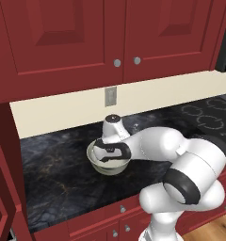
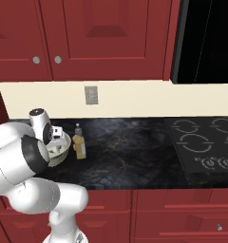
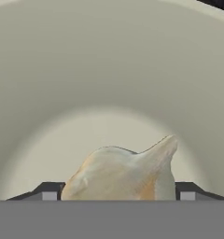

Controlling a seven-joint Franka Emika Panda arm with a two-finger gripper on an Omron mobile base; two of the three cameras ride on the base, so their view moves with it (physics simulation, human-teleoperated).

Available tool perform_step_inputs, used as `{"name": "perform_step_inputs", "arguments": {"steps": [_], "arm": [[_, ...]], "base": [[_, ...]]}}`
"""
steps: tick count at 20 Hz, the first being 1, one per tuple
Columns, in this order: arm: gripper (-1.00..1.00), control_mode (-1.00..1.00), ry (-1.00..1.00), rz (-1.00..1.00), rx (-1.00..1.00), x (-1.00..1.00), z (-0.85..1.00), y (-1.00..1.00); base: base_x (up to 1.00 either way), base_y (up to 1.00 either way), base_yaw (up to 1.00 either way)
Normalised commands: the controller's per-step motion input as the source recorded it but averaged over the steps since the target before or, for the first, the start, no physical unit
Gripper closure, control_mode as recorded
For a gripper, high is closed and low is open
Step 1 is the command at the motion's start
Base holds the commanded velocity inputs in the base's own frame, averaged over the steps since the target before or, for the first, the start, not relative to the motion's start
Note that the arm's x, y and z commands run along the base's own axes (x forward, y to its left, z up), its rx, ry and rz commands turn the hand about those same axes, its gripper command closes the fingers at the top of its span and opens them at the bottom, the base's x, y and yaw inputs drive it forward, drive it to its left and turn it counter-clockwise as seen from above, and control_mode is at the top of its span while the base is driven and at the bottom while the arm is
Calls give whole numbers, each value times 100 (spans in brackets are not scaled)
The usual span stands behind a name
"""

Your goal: Retrieve the bottle and the shaker from the cabinet and place them next to the mixing bowl on the counter. Then add garlic from the fridge to the mixing bowl.

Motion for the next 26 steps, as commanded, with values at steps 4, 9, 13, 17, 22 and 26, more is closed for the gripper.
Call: {"name": "perform_step_inputs", "arguments": {"steps": [4,9,13,17,22,26], "arm": [[-100,-100,0,0,0,-9,7,0],[-100,-100,0,-1,0,-20,41,0],[-100,-100,0,0,0,-26,54,0],[-100,-100,0,0,0,-19,60,-6],[-100,-100,0,-4,0,-47,71,-40],[-100,-100,0,-8,0,-52,49,-72]], "base": [[0,0,0],[0,0,0],[0,0,0],[0,0,0],[0,0,0],[0,0,0]]}}
